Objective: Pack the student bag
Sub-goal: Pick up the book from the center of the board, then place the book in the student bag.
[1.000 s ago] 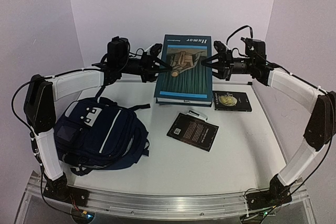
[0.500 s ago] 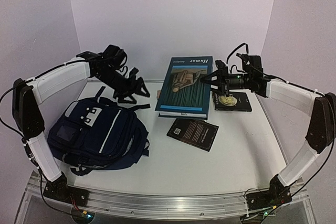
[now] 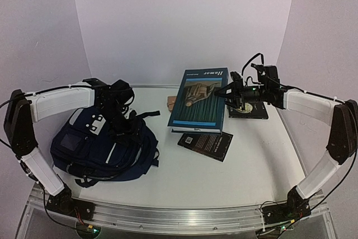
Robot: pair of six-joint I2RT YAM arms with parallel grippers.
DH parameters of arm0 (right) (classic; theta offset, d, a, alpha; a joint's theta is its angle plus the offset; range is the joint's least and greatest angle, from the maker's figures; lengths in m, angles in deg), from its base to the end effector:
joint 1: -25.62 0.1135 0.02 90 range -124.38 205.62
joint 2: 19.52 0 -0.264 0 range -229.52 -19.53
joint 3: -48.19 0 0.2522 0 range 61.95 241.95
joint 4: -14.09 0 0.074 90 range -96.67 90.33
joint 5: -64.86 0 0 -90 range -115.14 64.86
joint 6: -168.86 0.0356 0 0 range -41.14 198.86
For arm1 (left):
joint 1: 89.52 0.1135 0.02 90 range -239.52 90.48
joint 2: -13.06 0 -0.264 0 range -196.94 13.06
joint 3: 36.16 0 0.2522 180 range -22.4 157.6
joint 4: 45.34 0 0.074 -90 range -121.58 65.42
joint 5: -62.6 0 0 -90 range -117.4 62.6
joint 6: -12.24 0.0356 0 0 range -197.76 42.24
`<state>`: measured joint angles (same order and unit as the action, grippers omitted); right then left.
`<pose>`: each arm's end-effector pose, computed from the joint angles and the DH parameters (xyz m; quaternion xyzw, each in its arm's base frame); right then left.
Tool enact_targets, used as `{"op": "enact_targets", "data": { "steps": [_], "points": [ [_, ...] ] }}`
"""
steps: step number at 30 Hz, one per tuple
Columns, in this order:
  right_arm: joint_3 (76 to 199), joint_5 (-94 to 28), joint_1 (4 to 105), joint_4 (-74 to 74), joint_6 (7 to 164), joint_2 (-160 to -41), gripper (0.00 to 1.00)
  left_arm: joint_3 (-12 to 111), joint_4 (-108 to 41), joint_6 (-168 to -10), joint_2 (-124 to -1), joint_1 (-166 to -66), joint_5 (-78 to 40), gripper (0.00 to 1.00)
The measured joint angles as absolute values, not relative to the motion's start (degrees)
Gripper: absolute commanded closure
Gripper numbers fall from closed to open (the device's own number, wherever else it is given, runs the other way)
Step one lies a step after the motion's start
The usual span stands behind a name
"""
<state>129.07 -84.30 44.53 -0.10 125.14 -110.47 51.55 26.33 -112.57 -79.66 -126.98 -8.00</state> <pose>0.3276 0.1445 0.2955 -0.0875 0.7731 0.6036 0.1743 0.2377 -0.1970 0.2505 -0.0422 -0.9783 0.2026 0.0064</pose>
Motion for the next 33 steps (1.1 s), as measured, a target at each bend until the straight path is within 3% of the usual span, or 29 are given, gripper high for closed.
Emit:
{"op": "enact_targets", "data": {
  "steps": [20,26,33],
  "points": [
    [127.64,-84.34,44.53,-0.2,123.66,-108.12,1.0,52.33,22.2,-112.02,-88.09,-127.25,-8.45,0.99],
    [127.46,-84.34,44.56,-0.19,123.66,-108.12,1.0,58.66,25.08,-110.65,-89.13,-127.8,-7.83,1.0],
    [127.4,-84.38,46.04,-0.26,123.54,-108.12,1.0,80.59,29.62,-108.98,-93.72,-127.98,-6.88,1.0]
  ]
}}
